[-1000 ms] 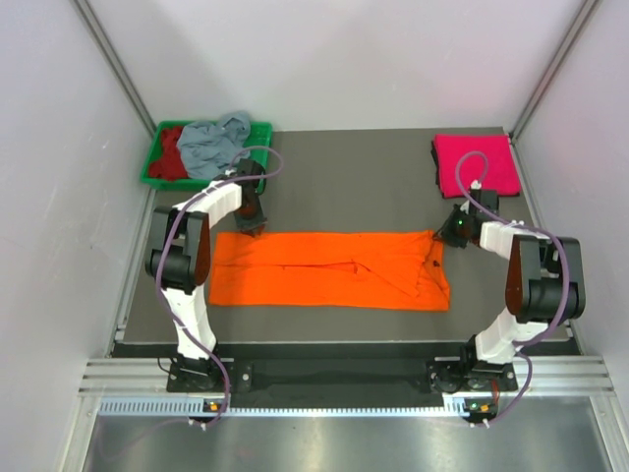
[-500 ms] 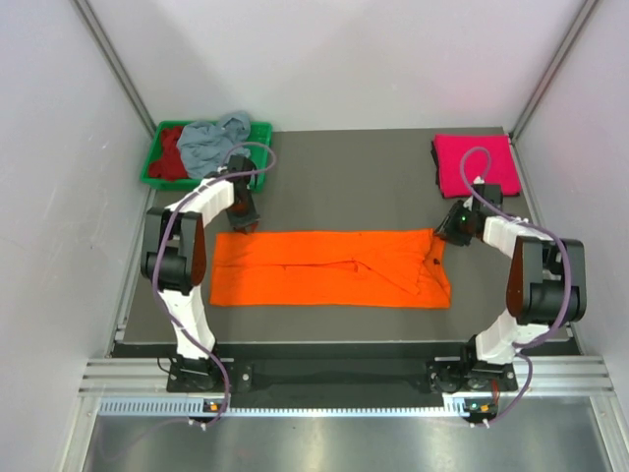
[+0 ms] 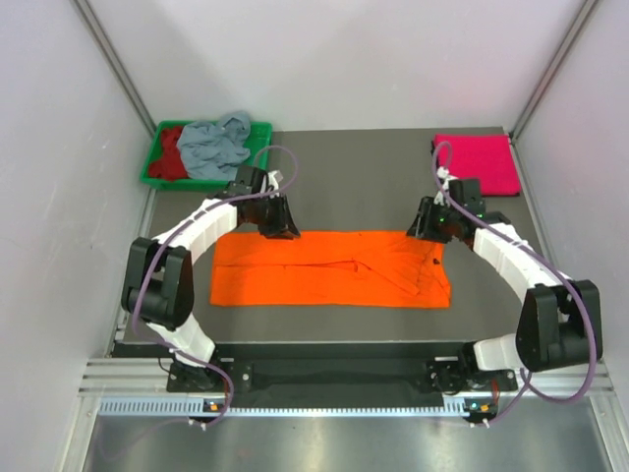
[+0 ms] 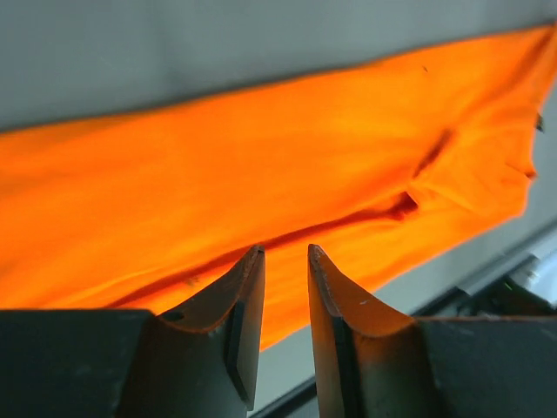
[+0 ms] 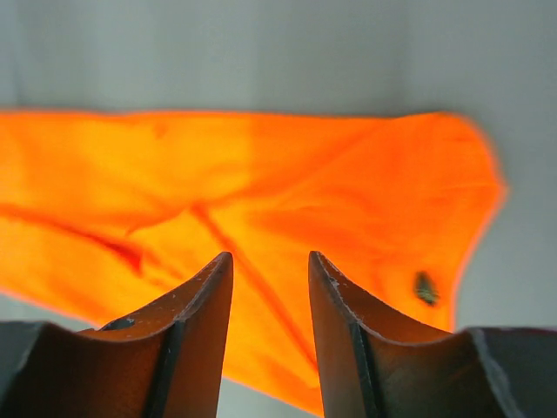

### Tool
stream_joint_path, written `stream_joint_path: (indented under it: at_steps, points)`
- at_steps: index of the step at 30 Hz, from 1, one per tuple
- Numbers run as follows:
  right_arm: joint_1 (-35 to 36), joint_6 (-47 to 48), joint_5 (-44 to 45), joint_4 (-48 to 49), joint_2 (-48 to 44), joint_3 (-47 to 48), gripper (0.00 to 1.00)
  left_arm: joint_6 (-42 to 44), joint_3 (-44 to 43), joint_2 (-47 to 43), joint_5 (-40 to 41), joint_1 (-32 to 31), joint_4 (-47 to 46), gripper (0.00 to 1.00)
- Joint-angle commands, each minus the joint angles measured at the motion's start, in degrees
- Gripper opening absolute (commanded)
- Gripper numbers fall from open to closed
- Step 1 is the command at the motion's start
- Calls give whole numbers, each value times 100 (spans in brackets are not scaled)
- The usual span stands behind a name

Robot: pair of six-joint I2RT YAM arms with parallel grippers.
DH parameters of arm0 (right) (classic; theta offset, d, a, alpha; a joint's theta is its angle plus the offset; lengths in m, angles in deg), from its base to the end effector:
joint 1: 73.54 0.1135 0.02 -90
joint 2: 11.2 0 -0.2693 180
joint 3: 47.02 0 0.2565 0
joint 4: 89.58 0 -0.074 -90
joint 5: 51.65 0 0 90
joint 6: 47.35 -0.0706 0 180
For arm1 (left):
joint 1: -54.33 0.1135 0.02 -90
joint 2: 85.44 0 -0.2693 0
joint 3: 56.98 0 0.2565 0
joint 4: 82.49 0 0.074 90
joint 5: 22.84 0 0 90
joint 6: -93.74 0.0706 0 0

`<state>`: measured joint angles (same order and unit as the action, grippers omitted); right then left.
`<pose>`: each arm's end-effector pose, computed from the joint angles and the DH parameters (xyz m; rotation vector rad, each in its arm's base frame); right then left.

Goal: Fold and stack the t-shirts
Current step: Fold the tshirt

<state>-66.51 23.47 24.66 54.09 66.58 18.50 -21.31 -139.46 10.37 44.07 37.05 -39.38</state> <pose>0.3036 0.0543 0.2153 0.1485 2.4431 0.4954 0.3486 -0.1374 0.2065 -0.0166 2.6348 -0.7873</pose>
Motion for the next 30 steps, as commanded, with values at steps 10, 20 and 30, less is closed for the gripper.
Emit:
stream_joint_path:
  at_steps: [10,20,30]
  points:
    - [641,380,-1037,803,641,-523,40,-359,-452,754,-943,-513,-1227,31]
    - [1187,108,-724,1358,1266,-689,31,-360,-804,1747,-153,-628,-859,28]
    - [1213,81,25,1147,652,-945,30,-140,-1287,2214,1562,-601,215,28]
